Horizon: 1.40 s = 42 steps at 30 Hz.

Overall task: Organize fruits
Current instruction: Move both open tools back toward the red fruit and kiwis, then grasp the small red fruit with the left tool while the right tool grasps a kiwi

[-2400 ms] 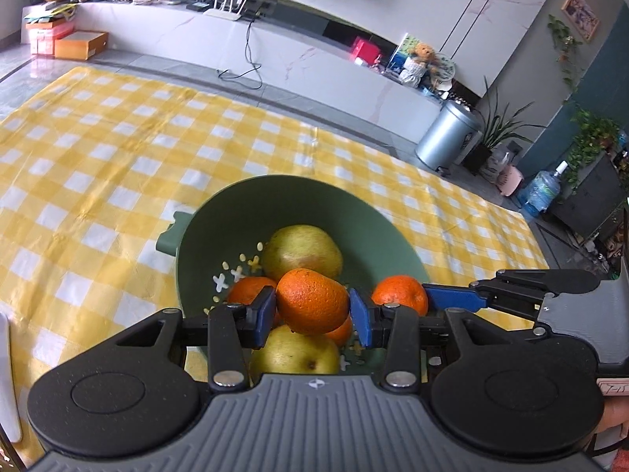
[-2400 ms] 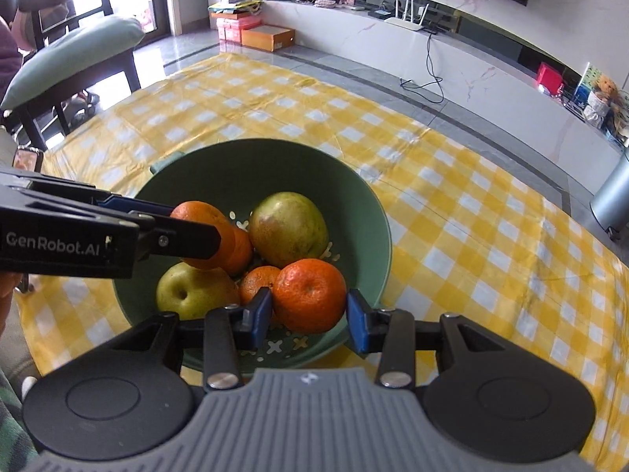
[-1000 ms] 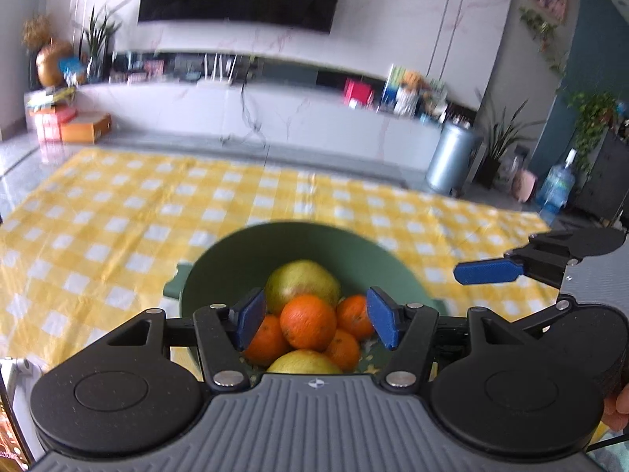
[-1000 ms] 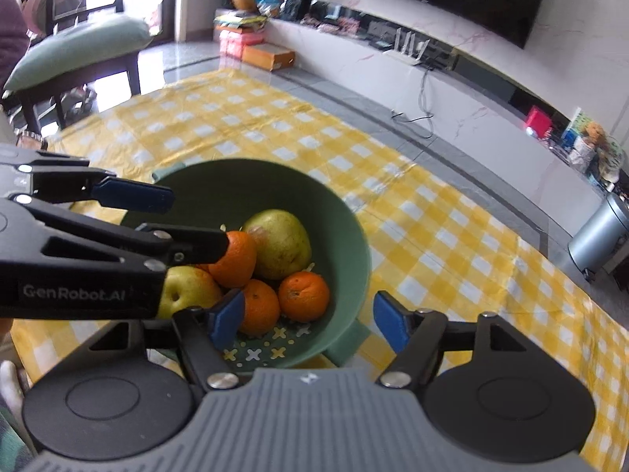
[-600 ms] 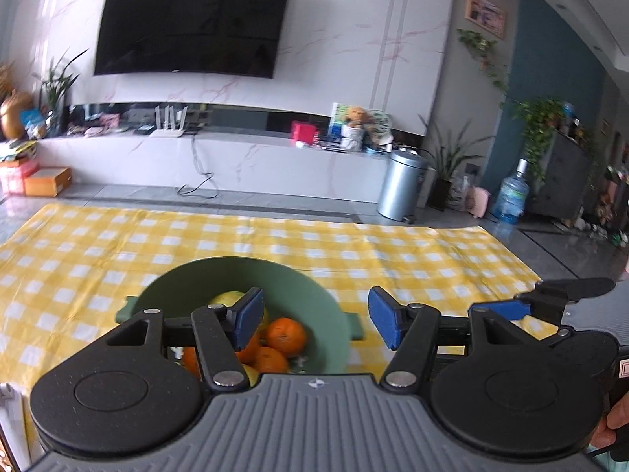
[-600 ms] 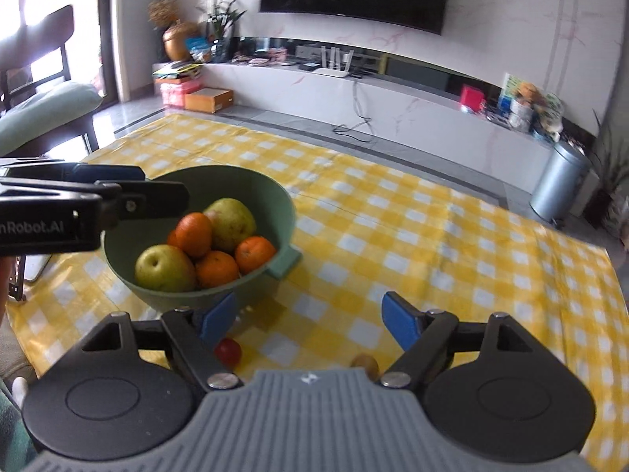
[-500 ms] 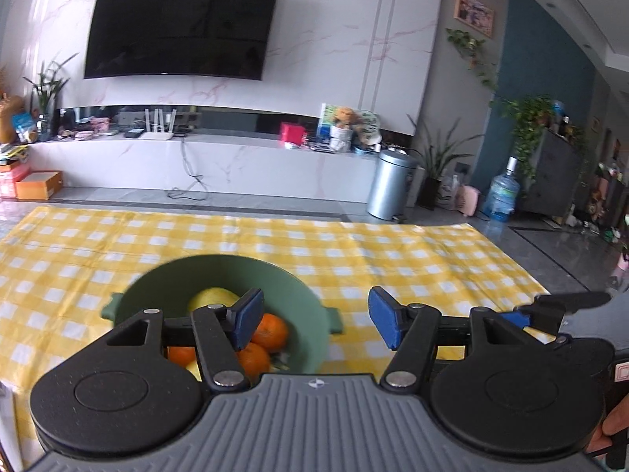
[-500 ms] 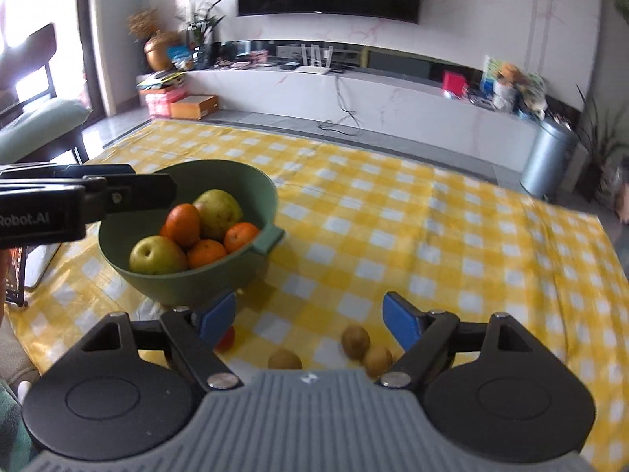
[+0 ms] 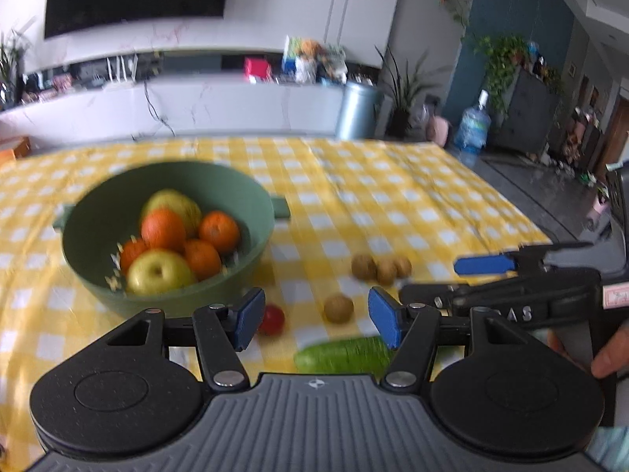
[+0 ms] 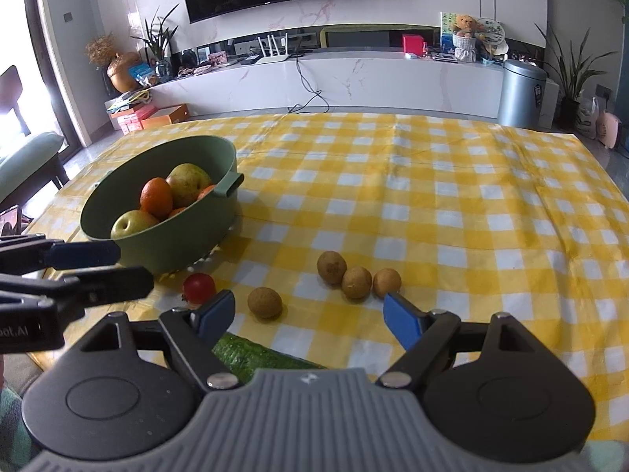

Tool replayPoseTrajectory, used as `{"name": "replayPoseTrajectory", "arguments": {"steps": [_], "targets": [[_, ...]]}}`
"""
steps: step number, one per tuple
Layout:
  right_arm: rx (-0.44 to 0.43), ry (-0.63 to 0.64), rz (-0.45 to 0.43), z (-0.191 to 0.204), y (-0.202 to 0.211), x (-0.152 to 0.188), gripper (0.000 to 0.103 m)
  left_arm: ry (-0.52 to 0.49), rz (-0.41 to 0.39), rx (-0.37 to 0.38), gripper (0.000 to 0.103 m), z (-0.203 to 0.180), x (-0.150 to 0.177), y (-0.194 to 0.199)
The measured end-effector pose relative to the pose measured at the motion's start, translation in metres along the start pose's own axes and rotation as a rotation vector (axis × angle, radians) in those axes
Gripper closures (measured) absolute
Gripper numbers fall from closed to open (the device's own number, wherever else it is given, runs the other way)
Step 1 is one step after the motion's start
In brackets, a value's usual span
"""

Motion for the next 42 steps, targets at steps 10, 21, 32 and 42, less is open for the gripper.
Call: {"name": "replayPoseTrajectory", "arguments": {"steps": [10,21,32,42], "targets": [[-0.039,0.016,0.042,0.002,-0.012,0.009,0.035,0.027,0.103,-0.031,0.039,0.009,0.024,-0.016],[-0.158,-0.129,0.083,0.003,-0.042,0.007,0.056,0.107,0.115,-0.115,0.049,0.026,0.021,-0.049],[-0.162,-0.173,0.117,0.003,-0.073,0.003,0.066,0.078,0.122,-0.148,0.052,0.028,0.026,-0.062],[-0.153,-0.167,0.142,0.004,-0.081,0.006,0.075,0.067,0.141,-0.149,0.062,0.026,0.027,-0.071]]}}
Point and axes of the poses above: each gripper's, at about its wrist camera, not at the fingertips, and y roughly against the way its jaws point, z to its left, x to its underside, the point moved 9 cm from there along -y, roughly the way its jaws point, and after that the axes turned 9 degrees about -x, right-handed, at the moved point
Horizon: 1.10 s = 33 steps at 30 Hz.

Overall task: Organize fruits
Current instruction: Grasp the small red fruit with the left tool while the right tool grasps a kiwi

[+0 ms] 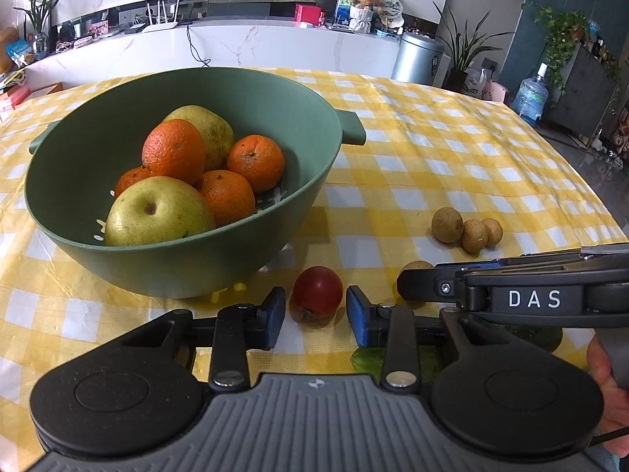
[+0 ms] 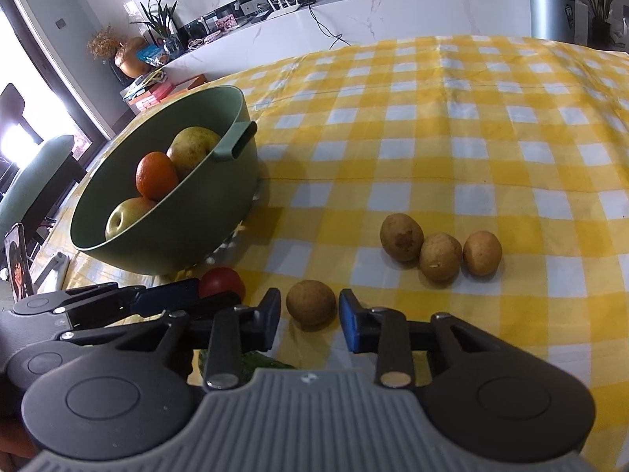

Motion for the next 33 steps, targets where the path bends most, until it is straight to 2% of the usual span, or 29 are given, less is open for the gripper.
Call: {"name": "replayPoseTrajectory", "arguments": {"steps": [6,16,24,33], "targets": [[0.007,0.004,0.007,0.000,-0.002,0.001,0.078,-0.017,-0.003,0.003,0.072,-0.002,0.001,-0.001],[0.001,-0.012,-0.004,-0.001,0.001,0.001,0.078,-0.017,-0.039,0.014,0.073,-0.004,-0.006,0.012],[-0.017,-0.004,-0.081,0.003,0.016,-0.004,0.078,0.029,-0.103,0.064,0.073,-0.006,-0.018,0.034],[-0.030,0.087,-0.151,0.023,0.038,-0.013,0.078,0.049,-0.189,0.099,0.073,-0.005,-0.043,0.066]]}}
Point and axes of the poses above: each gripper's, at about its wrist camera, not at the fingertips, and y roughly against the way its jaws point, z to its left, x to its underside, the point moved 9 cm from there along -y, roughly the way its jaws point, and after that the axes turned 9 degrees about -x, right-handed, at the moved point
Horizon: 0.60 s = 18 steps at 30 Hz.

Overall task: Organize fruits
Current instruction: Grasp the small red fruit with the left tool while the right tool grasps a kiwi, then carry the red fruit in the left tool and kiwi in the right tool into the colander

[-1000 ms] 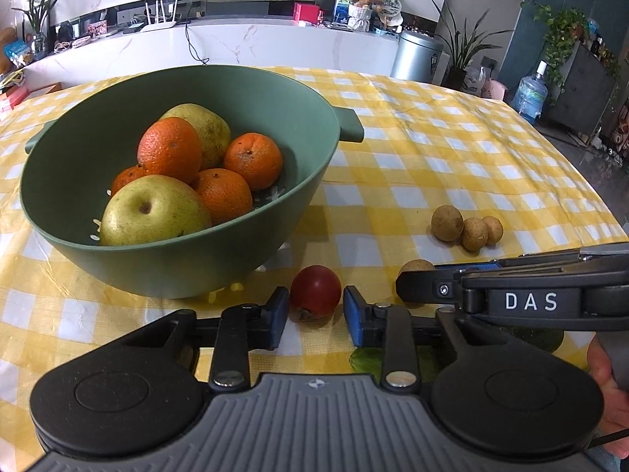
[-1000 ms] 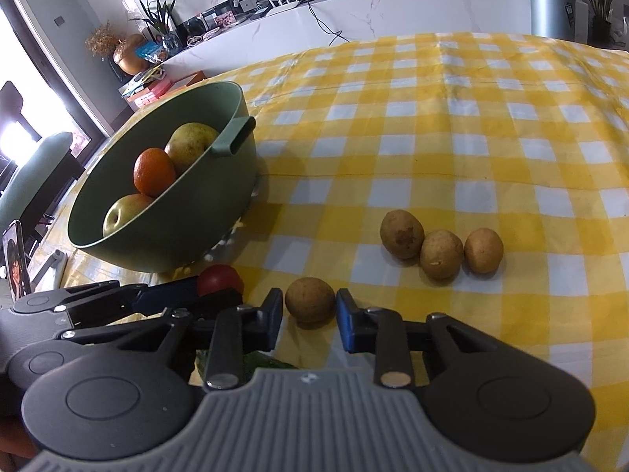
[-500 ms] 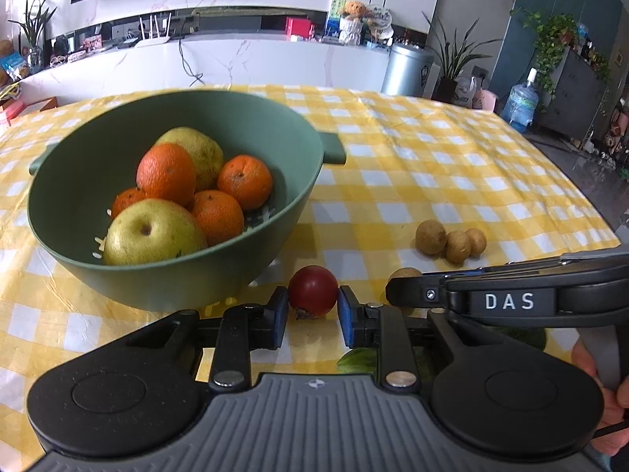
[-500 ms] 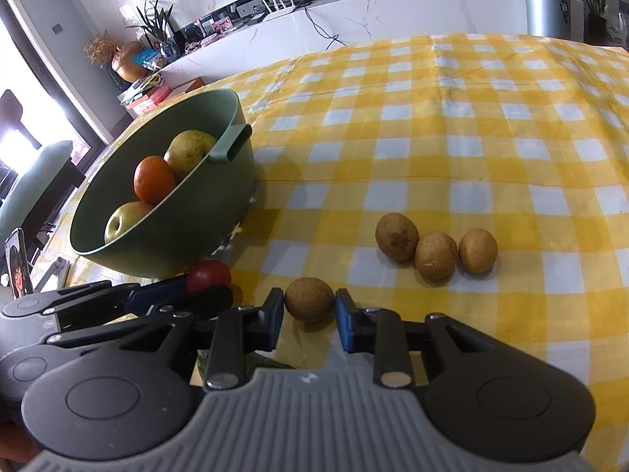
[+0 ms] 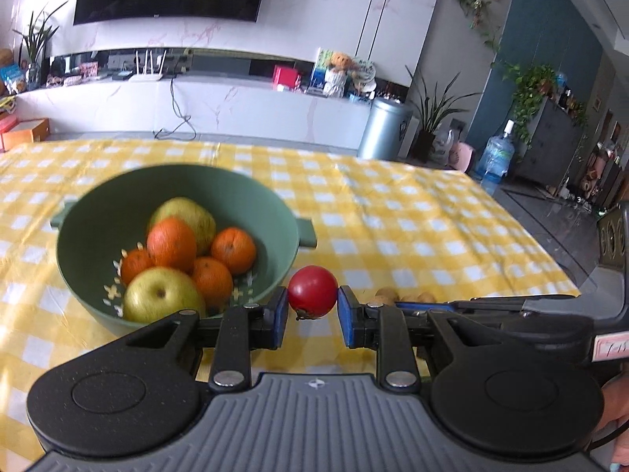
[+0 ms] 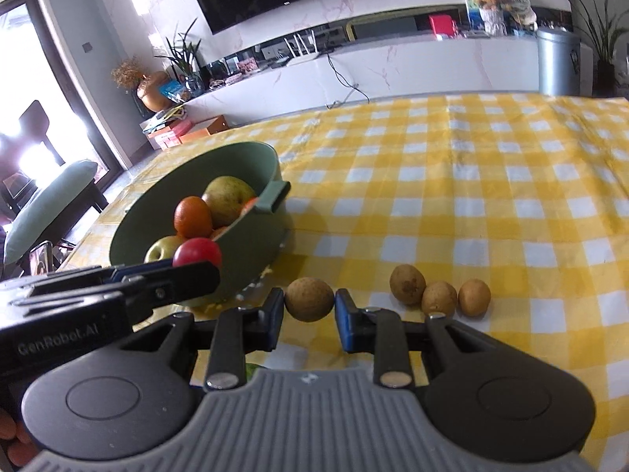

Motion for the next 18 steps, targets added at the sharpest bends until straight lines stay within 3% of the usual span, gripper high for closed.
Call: {"name": "replayPoseTrajectory", "arguments": {"steps": [9,18], "targets": [[-0.018,0.108,-0.023,0.027,0.008,-0.033,0.078,-0.001,-0.036,-0.050,0.073,0.018,-0.033,0.019],[-0.024,0.276,0.011,0.065,-0.018,-0.070,0.078,0.061,-0.002,-0.128,0.073,0.071,-0.062,-0.002]]}}
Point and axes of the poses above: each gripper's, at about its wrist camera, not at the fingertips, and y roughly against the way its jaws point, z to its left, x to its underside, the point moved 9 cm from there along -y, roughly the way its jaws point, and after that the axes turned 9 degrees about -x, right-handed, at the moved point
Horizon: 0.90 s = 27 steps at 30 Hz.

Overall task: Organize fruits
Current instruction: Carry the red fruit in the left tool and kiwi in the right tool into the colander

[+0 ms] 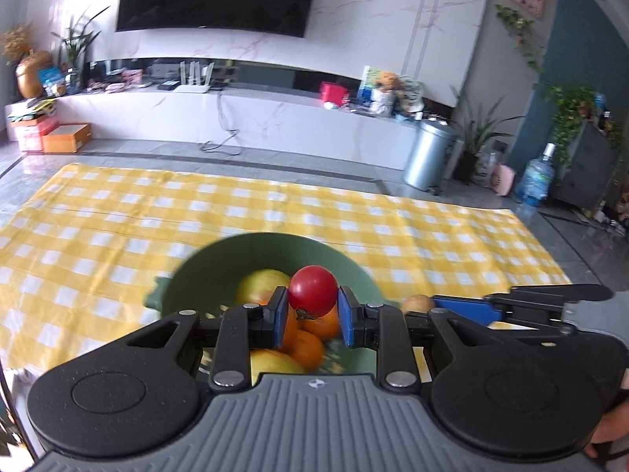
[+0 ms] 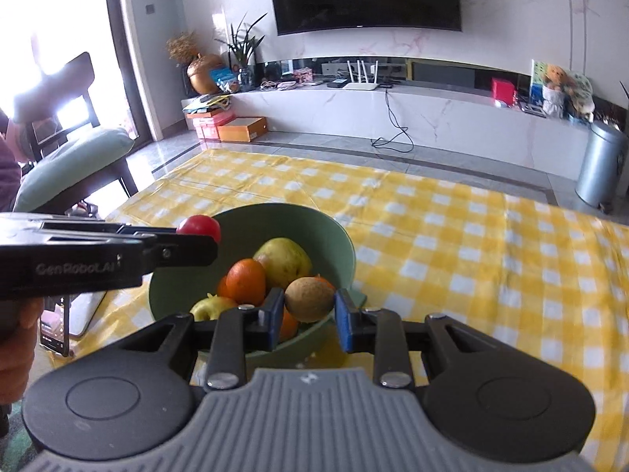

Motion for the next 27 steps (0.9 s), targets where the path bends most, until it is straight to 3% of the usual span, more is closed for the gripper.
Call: {"name": "replayPoseTrajectory", "arguments": {"steps": [10,20,27], "targets": [[-0.013,0.085,0.115,0.005,-0.055,-0.014,0.078,0.061,0.083,-0.025,0.073,0.041,0.008,-0.047],[0.016,0.134,0.212,-0.002,-0.093,-0.010,0.078,0.002,0.100,-0.064,0.073,0.039,0.015,-0.064],[0.013,0.156,0.259,-0.002,-0.107,-0.004,0.078,0.024,0.108,-0.077,0.072,0.044,0.017,-0.068]]}}
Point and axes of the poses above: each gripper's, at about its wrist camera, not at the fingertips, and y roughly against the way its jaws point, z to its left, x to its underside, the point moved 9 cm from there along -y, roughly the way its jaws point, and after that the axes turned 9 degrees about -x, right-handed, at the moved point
